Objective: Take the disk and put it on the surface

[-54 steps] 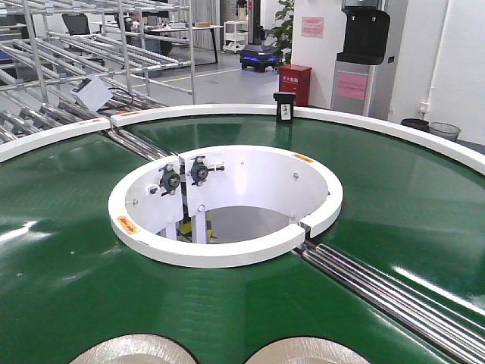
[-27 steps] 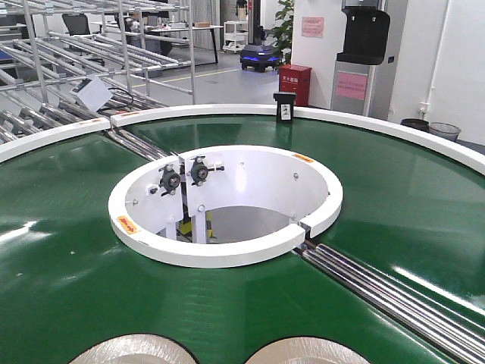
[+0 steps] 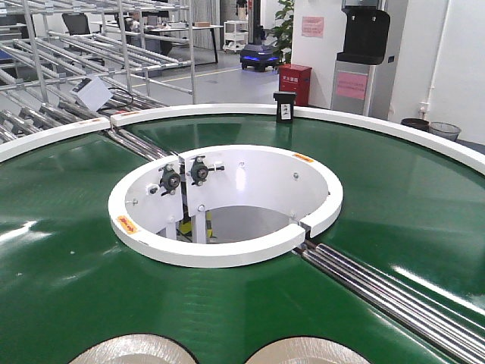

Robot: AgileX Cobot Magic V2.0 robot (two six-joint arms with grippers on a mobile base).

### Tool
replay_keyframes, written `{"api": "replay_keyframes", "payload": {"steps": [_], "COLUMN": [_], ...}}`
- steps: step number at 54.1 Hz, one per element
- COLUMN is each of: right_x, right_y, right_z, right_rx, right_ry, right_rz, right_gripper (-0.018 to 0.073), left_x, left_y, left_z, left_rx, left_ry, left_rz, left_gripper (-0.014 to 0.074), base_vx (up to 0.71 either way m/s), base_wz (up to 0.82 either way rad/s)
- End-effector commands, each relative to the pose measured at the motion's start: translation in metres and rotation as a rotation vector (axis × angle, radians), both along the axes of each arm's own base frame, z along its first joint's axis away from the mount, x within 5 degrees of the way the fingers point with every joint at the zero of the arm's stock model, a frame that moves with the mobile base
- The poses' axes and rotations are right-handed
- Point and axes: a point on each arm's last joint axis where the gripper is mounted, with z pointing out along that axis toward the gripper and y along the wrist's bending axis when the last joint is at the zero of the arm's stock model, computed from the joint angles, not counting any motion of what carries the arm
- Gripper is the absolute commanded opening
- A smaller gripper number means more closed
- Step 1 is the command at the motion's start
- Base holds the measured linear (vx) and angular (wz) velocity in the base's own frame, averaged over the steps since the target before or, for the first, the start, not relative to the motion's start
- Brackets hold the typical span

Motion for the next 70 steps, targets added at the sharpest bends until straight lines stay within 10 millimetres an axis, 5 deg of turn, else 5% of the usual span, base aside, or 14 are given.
{"api": "replay_keyframes", "payload": {"steps": [1, 16, 22, 27, 48, 70], "right_x": [-0.003, -0.019, -0.009, 0.010, 0.077, 0.109], "right_y": [0.003, -0.001, -0.001, -0.001, -0.001, -0.001], "right_z": [0.023, 0.116, 0.146, 0.150, 0.117, 0.091], "right_rx": [-0.033, -0.029, -0.047, -0.048, -0.045, -0.037], "right_ry": [-0.208, -0.239, -0.212, -0.148, 0.162, 0.337], "right_rz": [0.027, -0.018, -0.024, -0.021, -0.012, -0.009], "right_gripper": [-0.0008, -0.0008, -0.0008, -0.0008, 0.0033, 0.0328], "left_x": [-0.010, -0.036, -0.022, 0.000, 0.094, 0.158], "left_y": [-0.001, -0.002, -0.001, 0.000, 0.006, 0.010], "left_z": [0.037, 0.134, 0.169, 0.180, 0.117, 0.046], "left_rx": [0.005, 0.013, 0.011, 0.006, -0.028, -0.040], "left_ry": [-0.190, -0.297, -0.253, -0.187, 0.444, 0.857], "left_rz": [-0.011, 0.001, 0.003, 0.004, 0.021, 0.026], "left_gripper": [0.0001, 0.0001, 0.0001, 0.0001, 0.0046, 0.0482], "base_vx": [0.00, 0.00, 0.00, 0.00, 0.00, 0.00], "base_wz": [0.00, 0.00, 0.00, 0.00, 0.00, 0.00]}}
